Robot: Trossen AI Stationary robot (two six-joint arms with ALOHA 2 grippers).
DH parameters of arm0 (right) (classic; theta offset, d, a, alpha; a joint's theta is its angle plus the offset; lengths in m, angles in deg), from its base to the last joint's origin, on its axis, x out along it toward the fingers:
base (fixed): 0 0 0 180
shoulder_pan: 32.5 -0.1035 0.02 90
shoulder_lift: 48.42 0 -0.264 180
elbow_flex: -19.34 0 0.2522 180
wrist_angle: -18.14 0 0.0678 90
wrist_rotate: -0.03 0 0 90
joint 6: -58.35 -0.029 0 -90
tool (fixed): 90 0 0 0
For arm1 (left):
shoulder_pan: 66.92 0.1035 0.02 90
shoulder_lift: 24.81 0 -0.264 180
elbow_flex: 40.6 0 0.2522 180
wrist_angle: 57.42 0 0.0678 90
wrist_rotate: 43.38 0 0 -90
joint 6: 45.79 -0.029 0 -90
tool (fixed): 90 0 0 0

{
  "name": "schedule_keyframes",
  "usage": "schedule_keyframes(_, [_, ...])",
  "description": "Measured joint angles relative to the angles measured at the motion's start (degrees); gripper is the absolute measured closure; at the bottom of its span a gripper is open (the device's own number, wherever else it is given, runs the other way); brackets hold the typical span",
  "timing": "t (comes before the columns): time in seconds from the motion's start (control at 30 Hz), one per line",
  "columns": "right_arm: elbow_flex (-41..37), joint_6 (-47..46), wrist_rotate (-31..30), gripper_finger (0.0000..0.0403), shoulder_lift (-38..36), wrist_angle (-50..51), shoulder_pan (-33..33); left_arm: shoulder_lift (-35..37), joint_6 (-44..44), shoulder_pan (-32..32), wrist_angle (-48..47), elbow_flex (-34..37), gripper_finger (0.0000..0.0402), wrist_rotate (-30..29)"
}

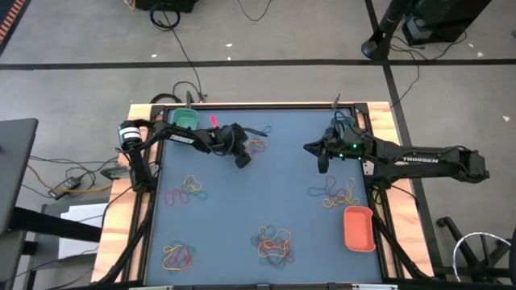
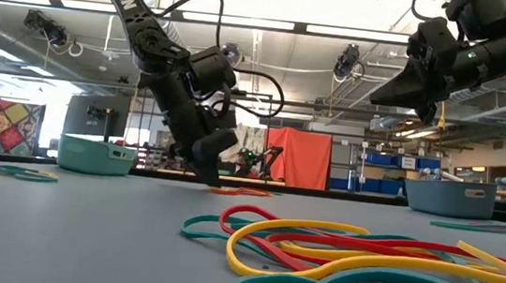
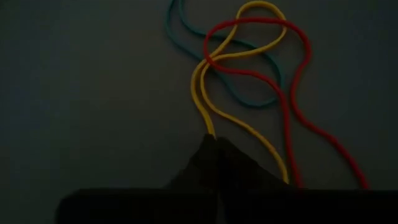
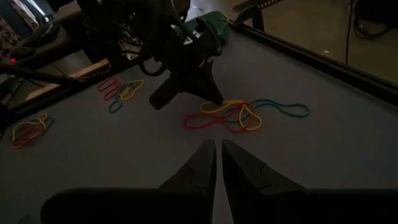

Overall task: Sort rubber bands into baskets
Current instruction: Put the yellow rubber band into the green bin

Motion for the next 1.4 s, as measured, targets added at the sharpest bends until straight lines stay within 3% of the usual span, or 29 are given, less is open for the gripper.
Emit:
schedule_keyframes(0.17, [0.0,0.0,0.0,0.0362,0.0,1.0,0.0,8.1,-1.1,-0.2,-6.2,0.3,0.0399,-2.1])
schedule_keyframes(0.53, [0.0,0.0,-1.5,0.0362,0.0,0.9,0.0,30.7,0.1,2.0,-28.7,0.2,0.04,-19.1])
schedule_keyframes(0.67, [0.0,0.1,-1.5,0.0362,0.0,0.7,0.0,37.3,3.1,4.9,-34.1,0.2,0.0401,-27.1])
schedule_keyframes(0.77, [0.0,0.6,-1.6,0.0362,0.0,0.7,0.0,40.3,3.3,7.0,-35.8,0.2,0.0401,-29.3])
schedule_keyframes(1.2, [0.0,1.3,-1.1,0.0362,0.0,1.7,-0.1,39.2,5.1,17.1,-45.1,0.2,0.0401,-31.5])
schedule_keyframes(1.4, [0.0,1.2,-1.0,0.0362,0.0,1.8,-0.1,36.8,5.8,19.3,-46.8,0.2,0.0393,-25.8])
